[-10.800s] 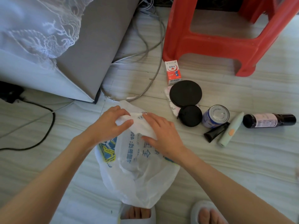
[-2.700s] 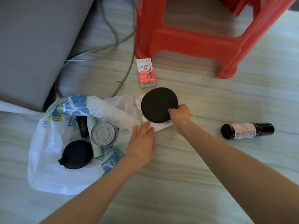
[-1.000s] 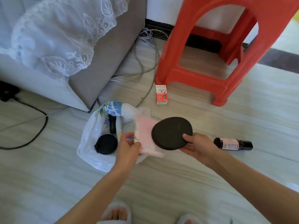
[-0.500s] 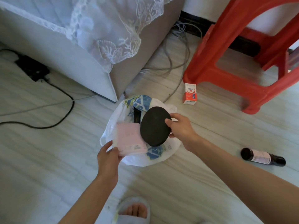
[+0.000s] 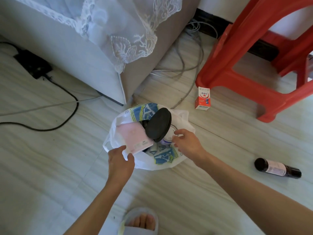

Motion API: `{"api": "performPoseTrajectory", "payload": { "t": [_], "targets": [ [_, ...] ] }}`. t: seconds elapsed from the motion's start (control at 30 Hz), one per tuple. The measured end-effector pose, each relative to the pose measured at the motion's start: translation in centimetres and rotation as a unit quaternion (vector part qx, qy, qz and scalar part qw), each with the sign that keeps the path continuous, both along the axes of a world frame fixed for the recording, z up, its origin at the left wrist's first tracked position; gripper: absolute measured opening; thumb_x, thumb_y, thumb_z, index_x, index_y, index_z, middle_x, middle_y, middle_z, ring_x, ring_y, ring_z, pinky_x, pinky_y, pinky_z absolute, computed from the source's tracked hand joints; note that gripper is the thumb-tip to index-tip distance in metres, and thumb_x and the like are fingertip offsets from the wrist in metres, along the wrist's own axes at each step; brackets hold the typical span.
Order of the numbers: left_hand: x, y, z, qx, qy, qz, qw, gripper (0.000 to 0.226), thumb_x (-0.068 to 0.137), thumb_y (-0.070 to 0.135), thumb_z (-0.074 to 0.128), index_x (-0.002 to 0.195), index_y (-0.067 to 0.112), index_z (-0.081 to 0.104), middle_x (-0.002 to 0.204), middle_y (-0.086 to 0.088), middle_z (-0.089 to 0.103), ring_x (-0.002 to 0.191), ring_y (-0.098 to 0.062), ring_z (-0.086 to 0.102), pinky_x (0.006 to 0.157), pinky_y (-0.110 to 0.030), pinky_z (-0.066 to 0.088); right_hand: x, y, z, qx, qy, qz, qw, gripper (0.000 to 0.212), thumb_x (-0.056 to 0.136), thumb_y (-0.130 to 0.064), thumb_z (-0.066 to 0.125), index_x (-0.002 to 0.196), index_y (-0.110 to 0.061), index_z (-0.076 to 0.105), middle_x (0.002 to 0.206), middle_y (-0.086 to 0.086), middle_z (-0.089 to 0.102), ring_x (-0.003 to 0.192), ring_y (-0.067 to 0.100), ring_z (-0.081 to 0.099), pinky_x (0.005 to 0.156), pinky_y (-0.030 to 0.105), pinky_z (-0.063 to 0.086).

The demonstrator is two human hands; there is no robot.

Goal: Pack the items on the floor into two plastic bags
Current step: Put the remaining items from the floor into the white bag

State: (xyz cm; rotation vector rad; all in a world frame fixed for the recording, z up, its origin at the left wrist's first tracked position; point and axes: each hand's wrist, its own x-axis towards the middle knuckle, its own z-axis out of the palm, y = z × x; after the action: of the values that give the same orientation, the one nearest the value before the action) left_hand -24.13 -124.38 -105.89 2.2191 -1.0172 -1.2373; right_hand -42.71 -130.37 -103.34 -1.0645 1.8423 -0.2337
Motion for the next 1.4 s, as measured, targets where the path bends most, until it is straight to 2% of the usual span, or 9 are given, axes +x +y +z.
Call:
{"api": "performPoseTrajectory", "payload": {
  "t": [0.23,0.37,0.57,0.7,0.8,0.97,1.2,1.3,1.4],
  "targets": [
    [-3.1,-2.0,4.4,-0.186,-0.086,-0.258,0.944,0.048,0.091,0.018,0.052,0.137,0.013,0.039,0.148,-0.01,0.027,0.137,-0.023,0.024,0.109,-0.03,0.024,-6.8,1.7,5.1,-0.095,0.212,0.221,0.947,0.046,0.095,-0.034,0.045,0.137,-0.019,0.036,0.132,0.007,0.052,0.119,0.026,0.05,0.097,0.038,0.043],
    [-7.3,-3.3,6.4,-0.281,-0.138,-0.406,0.858,0.048,0.087,0.027,0.049,0.131,0.007,0.047,0.141,-0.017,0.038,0.13,-0.033,0.038,0.107,-0.04,0.035,-11.7,2.9,6.8,-0.134,0.257,0.203,0.935,0.046,0.095,-0.036,0.044,0.136,-0.017,0.036,0.13,0.01,0.052,0.121,0.028,0.048,0.098,0.041,0.041],
    [-13.8,-2.3,4.1,-0.269,-0.158,-0.493,0.812,0.051,0.081,0.029,0.041,0.127,0.007,0.052,0.136,-0.022,0.046,0.125,-0.04,0.045,0.098,-0.049,0.043,-18.5,6.7,4.1,-0.11,0.265,0.115,0.951,0.046,0.096,-0.035,0.042,0.137,-0.016,0.036,0.13,0.011,0.051,0.122,0.028,0.045,0.096,0.039,0.042],
    [-17.3,-4.2,0.7,-0.234,-0.164,-0.517,0.807,0.057,0.082,0.019,0.049,0.136,0.003,0.04,0.146,-0.022,0.031,0.137,-0.038,0.027,0.107,-0.05,0.03,-22.3,8.6,-0.6,-0.109,0.353,0.088,0.925,0.041,0.092,-0.033,0.05,0.128,-0.014,0.048,0.129,0.007,0.054,0.127,0.027,0.042,0.101,0.042,0.035],
    [-19.6,-7.8,-2.3,-0.223,-0.206,-0.556,0.774,0.06,0.082,0.006,0.057,0.137,-0.002,0.036,0.146,-0.027,0.027,0.137,-0.043,0.023,0.109,-0.049,0.026,-25.1,9.4,-4.3,-0.111,0.394,0.019,0.912,0.036,0.076,-0.026,0.07,0.106,-0.006,0.063,0.113,0.016,0.063,0.115,0.035,0.054,0.09,0.052,0.044],
    [-23.4,-13.5,-6.4,-0.14,-0.263,-0.564,0.77,0.065,0.09,0.011,0.045,0.144,-0.002,0.011,0.153,-0.025,0.001,0.141,-0.041,0.001,0.116,-0.043,0.008,-28.4,10.7,-8.5,-0.073,0.446,0.034,0.891,0.041,0.068,-0.024,0.072,0.101,-0.003,0.059,0.109,0.017,0.06,0.109,0.035,0.056,0.082,0.048,0.048],
    [-25.0,-19.8,-10.5,-0.169,-0.313,-0.557,0.751,0.082,0.079,0.018,0.053,0.145,-0.002,0.009,0.153,-0.024,0.008,0.141,-0.042,0.005,0.115,-0.05,0.01,-29.3,9.8,-11.3,-0.074,0.42,-0.009,0.905,0.055,0.074,-0.028,0.067,0.116,0.003,0.051,0.123,0.027,0.051,0.121,0.049,0.042,0.097,0.056,0.04],
    [-25.4,-18.9,-10.1,-0.191,-0.281,-0.544,0.767,0.076,0.079,0.017,0.057,0.143,-0.003,0.02,0.15,-0.026,0.017,0.139,-0.043,0.013,0.115,-0.048,0.013,-29.5,9.7,-11.5,-0.099,0.405,0.007,0.909,0.04,0.08,-0.03,0.058,0.104,0.001,0.056,0.119,0.023,0.053,0.123,0.043,0.04,0.098,0.057,0.037],
    [-25.2,-16.0,-9.3,-0.212,-0.257,-0.554,0.763,0.072,0.074,0.007,0.065,0.137,-0.005,0.033,0.143,-0.03,0.029,0.128,-0.051,0.029,0.106,-0.055,0.031,-29.5,10.4,-11.8,-0.154,0.392,0.038,0.906,0.034,0.085,-0.032,0.043,0.087,-0.003,0.061,0.106,0.017,0.06,0.118,0.034,0.044,0.098,0.055,0.037]
  ]
}}
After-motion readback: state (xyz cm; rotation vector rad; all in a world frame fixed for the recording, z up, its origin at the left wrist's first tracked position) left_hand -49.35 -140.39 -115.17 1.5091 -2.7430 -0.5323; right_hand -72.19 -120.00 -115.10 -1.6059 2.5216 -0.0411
